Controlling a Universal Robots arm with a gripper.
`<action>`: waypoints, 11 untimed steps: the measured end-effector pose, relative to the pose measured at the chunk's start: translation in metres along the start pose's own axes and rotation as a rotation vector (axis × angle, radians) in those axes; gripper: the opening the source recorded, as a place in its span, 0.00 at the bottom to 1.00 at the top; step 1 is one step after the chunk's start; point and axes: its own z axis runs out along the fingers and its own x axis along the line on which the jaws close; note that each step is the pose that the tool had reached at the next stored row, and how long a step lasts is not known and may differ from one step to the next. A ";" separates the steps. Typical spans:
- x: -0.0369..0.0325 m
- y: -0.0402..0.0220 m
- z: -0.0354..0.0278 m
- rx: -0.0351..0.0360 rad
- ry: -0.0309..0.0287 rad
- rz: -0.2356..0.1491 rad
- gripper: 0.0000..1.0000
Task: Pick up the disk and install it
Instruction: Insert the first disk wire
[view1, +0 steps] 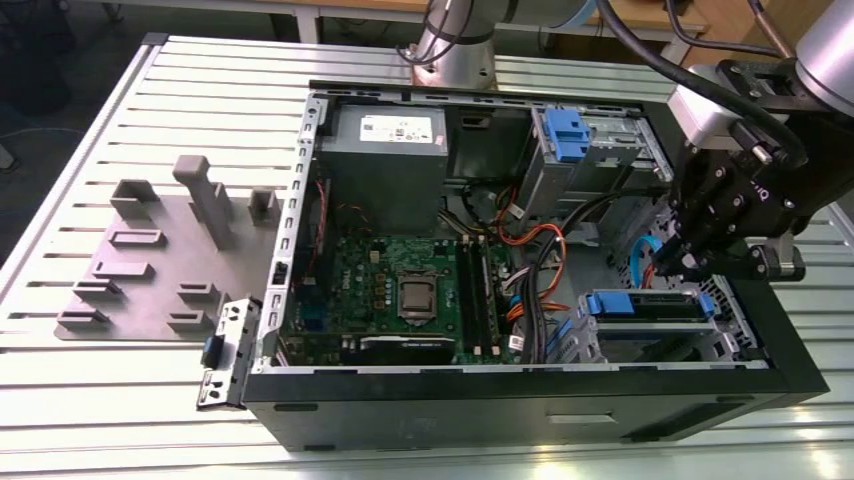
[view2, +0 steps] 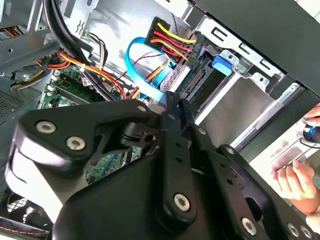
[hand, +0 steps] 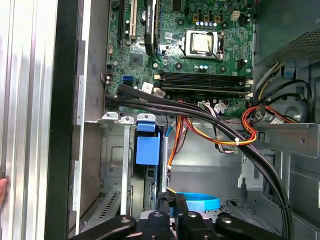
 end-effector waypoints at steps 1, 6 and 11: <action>0.0000 0.0000 0.0000 0.0000 0.0000 0.000 0.16; 0.0009 0.0000 0.0003 0.0000 -0.0004 0.000 0.16; 0.0071 0.0000 0.0029 0.0000 0.0001 0.000 0.16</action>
